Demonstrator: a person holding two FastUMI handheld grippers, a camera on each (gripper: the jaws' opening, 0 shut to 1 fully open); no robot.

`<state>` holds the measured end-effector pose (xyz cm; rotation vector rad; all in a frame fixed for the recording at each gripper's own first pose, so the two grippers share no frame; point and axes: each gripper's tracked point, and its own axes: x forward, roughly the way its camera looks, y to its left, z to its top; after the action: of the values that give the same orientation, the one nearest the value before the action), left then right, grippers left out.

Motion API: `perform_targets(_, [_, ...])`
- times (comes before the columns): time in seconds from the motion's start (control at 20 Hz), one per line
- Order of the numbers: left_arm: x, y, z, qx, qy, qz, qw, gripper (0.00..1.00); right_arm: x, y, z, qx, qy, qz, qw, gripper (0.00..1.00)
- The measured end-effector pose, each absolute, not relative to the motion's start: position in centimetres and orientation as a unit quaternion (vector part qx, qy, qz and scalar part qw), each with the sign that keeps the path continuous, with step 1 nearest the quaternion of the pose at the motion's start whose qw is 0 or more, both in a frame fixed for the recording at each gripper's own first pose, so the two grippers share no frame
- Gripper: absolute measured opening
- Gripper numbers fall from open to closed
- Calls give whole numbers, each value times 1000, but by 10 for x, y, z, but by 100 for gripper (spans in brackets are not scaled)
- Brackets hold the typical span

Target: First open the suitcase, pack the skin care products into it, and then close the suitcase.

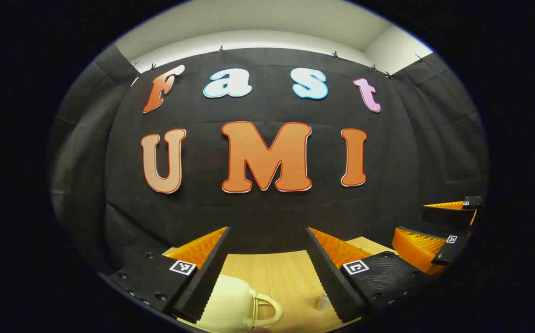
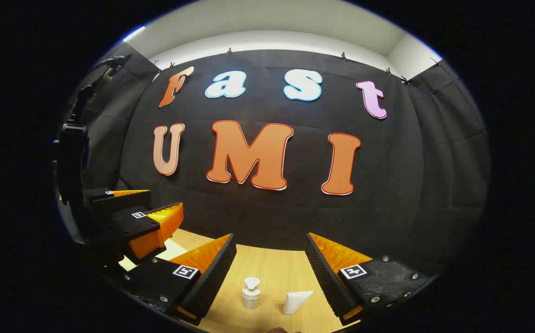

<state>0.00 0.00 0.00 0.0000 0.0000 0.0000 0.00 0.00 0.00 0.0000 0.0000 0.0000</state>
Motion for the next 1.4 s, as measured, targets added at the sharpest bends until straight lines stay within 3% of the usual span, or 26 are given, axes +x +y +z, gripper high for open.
perform_targets(0.65, [5, 17, 6, 26, -15, 31, 999, 99, 15, -5, -5, 8, 6, -4, 1000, 96])
perform_targets(1.4, [6, 14, -5, 70, 4, 9, 998, 99, 15, -24, -10, 7, 11, -24, 1000, 96])
